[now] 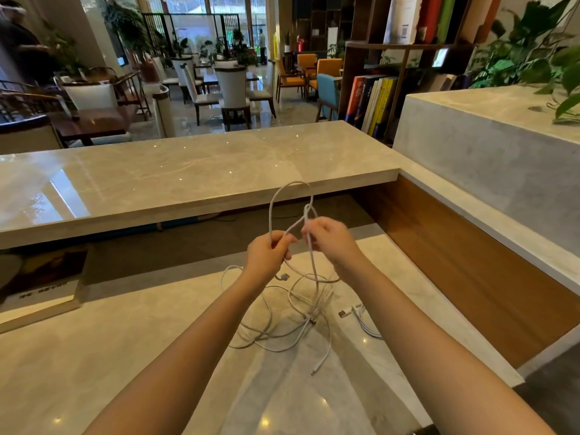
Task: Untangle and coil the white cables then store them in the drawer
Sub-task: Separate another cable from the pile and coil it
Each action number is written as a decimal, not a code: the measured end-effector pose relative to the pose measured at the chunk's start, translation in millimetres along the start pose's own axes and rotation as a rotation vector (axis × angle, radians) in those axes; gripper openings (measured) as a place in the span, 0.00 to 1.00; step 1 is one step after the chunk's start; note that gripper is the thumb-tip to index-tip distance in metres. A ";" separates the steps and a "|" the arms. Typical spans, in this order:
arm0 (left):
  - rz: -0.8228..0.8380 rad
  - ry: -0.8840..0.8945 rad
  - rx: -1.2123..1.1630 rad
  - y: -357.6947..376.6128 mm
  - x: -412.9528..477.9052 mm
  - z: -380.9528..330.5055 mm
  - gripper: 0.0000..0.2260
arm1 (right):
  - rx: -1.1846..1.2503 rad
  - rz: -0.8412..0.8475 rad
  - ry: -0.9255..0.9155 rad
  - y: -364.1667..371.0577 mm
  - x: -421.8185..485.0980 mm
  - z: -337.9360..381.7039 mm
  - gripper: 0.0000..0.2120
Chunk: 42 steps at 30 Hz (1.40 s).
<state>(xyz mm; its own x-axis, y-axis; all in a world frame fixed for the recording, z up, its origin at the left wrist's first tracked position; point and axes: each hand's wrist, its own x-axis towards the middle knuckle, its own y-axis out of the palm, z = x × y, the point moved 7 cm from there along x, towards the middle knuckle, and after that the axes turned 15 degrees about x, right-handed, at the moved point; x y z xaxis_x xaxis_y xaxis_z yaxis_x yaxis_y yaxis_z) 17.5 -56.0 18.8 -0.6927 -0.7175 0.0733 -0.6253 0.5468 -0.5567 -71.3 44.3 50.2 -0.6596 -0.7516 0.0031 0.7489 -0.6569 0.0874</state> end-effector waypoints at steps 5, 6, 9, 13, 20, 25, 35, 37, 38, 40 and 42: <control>0.048 0.000 0.084 7.7 -0.7 11.1 0.09 | 0.662 -0.105 0.198 -13.2 9.6 13.9 0.13; 0.055 0.001 0.105 8.3 -0.2 11.5 0.09 | 0.709 -0.071 0.223 -13.1 11.2 15.3 0.13; 0.106 -0.030 0.085 10.8 0.2 18.5 0.10 | 0.652 0.036 0.222 -15.8 11.4 25.3 0.11; 0.146 -0.118 -0.184 5.3 -2.6 28.2 0.11 | 0.019 0.004 0.063 -39.5 5.4 45.9 0.11; 0.116 -0.040 -0.556 -25.2 6.0 2.7 0.12 | -0.414 0.090 -0.050 -45.5 -11.4 13.8 0.09; 0.165 0.060 -0.447 -25.5 7.3 -22.9 0.14 | -0.691 0.280 0.065 -29.5 -16.6 -27.8 0.14; 0.684 0.339 -0.398 -21.3 -25.9 -86.3 0.15 | -0.549 0.098 -0.499 -6.7 2.1 63.4 0.14; 0.701 0.351 -0.449 -29.4 -25.4 -89.4 0.15 | -0.405 0.129 -0.481 -8.3 4.4 65.8 0.12; 0.689 0.343 -0.473 -33.8 -23.7 -87.5 0.15 | -0.322 0.113 -0.460 -13.6 5.6 65.8 0.12; 0.654 0.331 -0.497 -38.8 -20.5 -80.9 0.14 | -0.149 0.032 -0.412 -29.9 7.4 67.2 0.12; 0.663 0.330 -0.555 -35.5 -21.9 -79.4 0.12 | -0.016 -0.049 -0.342 -44.9 8.9 66.9 0.13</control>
<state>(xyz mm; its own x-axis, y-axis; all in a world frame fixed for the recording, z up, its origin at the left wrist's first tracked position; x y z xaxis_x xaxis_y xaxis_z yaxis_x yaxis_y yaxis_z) 26.3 -25.5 102.7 -0.9844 -0.0710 0.1607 -0.0877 0.9912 -0.0995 -115.1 71.1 113.0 -0.6760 -0.6572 0.3332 0.7149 -0.6945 0.0805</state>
